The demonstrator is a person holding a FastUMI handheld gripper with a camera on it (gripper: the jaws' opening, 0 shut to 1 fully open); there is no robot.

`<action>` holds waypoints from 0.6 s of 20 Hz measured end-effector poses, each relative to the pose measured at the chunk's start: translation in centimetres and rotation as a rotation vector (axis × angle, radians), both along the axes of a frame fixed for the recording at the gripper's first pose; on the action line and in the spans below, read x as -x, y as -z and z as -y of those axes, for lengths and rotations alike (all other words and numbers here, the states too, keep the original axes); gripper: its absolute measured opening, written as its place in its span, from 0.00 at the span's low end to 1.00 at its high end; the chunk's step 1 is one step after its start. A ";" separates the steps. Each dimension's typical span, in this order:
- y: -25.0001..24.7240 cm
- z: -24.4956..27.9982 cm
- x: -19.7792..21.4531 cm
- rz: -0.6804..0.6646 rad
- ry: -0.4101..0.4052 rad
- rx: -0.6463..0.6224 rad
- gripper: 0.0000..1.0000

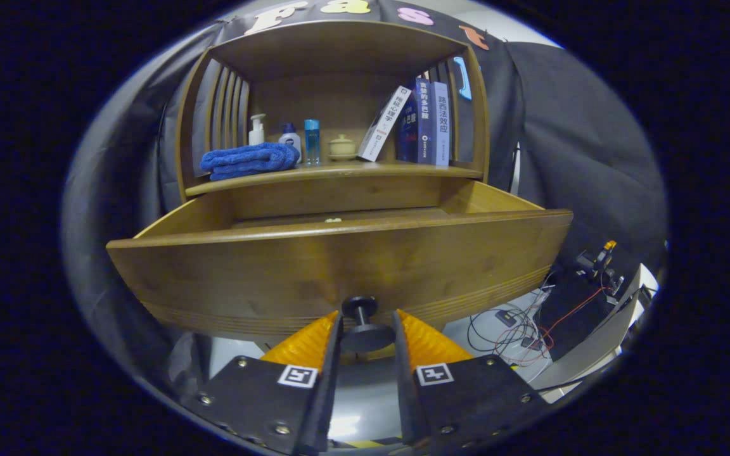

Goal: Pull open the drawer, take out the items inside it, and place them on the countertop above the cabinet.

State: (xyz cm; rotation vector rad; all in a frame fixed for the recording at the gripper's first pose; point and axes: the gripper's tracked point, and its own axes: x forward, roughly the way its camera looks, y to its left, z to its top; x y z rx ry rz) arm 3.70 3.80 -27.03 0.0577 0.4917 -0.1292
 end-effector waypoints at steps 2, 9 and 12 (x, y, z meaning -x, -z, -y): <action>-1.0 0.6 0.3 0.034 0.010 -0.006 0.46; -6.5 2.8 0.5 0.139 0.103 0.043 0.58; -10.3 5.4 -0.4 0.176 0.229 0.125 0.58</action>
